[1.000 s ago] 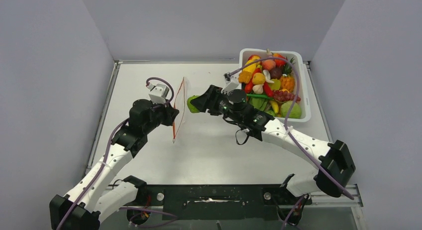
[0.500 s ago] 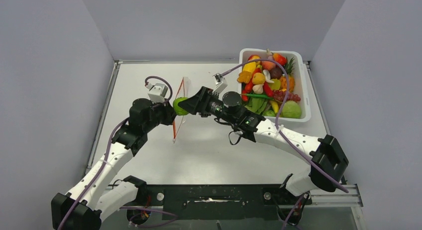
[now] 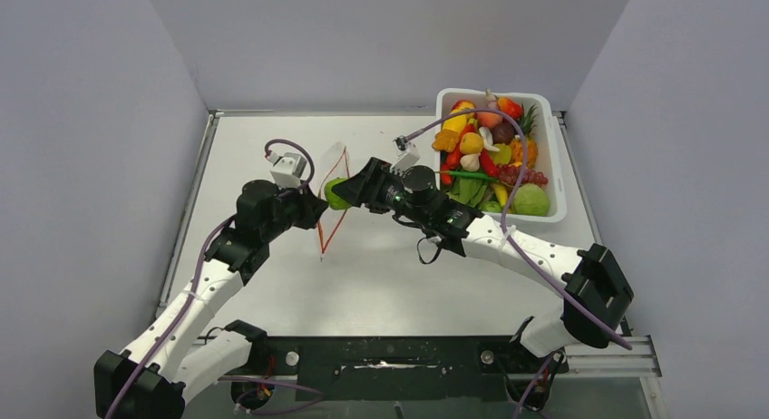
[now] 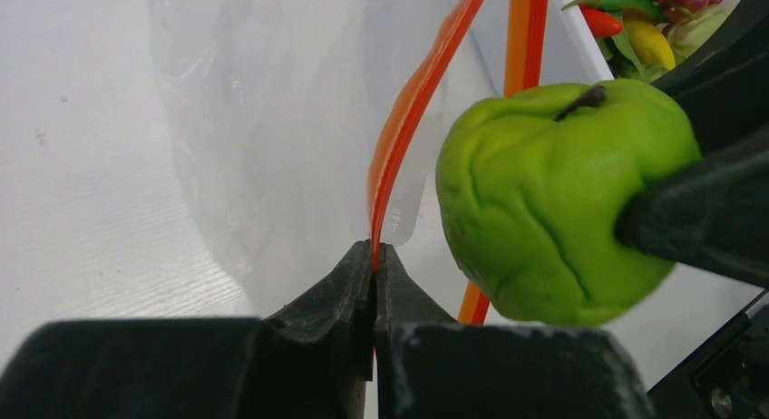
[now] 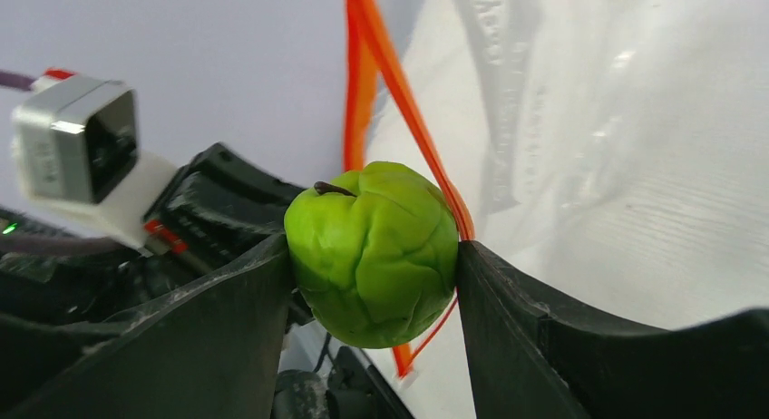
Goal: Place the food in the zip-top bag and seal the zipper
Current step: Place the fake vegetable in the zipper food storage bag.
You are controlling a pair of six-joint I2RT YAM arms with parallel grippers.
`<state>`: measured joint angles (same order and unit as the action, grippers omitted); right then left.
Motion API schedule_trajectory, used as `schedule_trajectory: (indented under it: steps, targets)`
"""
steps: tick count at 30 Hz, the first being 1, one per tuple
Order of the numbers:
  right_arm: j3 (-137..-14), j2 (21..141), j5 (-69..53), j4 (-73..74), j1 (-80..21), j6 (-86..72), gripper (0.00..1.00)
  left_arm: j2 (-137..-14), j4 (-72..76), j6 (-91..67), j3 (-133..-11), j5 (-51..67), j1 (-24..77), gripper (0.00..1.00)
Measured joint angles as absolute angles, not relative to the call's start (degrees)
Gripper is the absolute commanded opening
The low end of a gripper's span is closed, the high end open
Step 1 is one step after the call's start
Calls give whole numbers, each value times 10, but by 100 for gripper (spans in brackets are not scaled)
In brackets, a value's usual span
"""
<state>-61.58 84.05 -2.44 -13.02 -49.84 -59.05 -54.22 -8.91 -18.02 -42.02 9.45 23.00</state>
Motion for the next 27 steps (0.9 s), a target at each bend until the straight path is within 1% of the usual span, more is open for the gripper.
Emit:
schedule_trajectory:
  steps: [11,24,26,27]
  targets:
    - [-616,841,63,-20,-476,-544,59,-527,-60,-206,-411,111,230,0]
    - [-628,840,31,-26,-477,-533,61,-527,-39,-214,-410,134,230,0]
    - [-632,840,25,-32,-477,-536,63,-527,-38,-214,-409,138,230,0]
    - [-635,840,23,-33,-477,-539,66,-527,-37,-214,-408,140,230,0]
